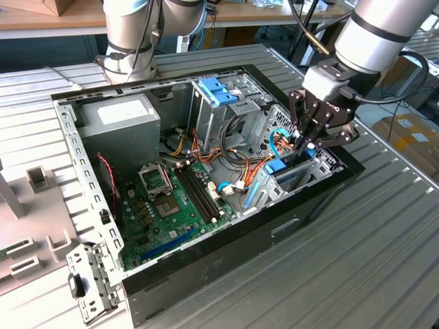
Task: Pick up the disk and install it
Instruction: 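Insert the first disk wire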
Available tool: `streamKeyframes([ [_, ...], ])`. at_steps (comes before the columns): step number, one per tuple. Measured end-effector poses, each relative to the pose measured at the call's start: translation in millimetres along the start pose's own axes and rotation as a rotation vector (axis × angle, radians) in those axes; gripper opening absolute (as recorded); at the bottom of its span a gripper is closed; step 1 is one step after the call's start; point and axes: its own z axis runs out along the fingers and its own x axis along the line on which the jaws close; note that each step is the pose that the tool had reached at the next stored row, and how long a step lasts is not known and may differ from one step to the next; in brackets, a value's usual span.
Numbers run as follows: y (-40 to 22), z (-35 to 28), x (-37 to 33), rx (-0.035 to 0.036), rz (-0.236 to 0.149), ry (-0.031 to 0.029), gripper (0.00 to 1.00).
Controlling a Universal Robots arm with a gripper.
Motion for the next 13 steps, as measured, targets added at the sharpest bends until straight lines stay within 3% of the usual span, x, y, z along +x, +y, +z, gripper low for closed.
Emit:
streamKeyframes([
  [5, 0.0, 1.3, 0.3, 0.0002, 0.004, -0.0012, 0.17],
  [11, 0.0, 1.1, 0.7, 0.0030, 0.004, -0.0235, 0.17],
  [13, 0.0, 0.9, 0.7, 0.0036, 0.004, -0.0283, 0.17],
])
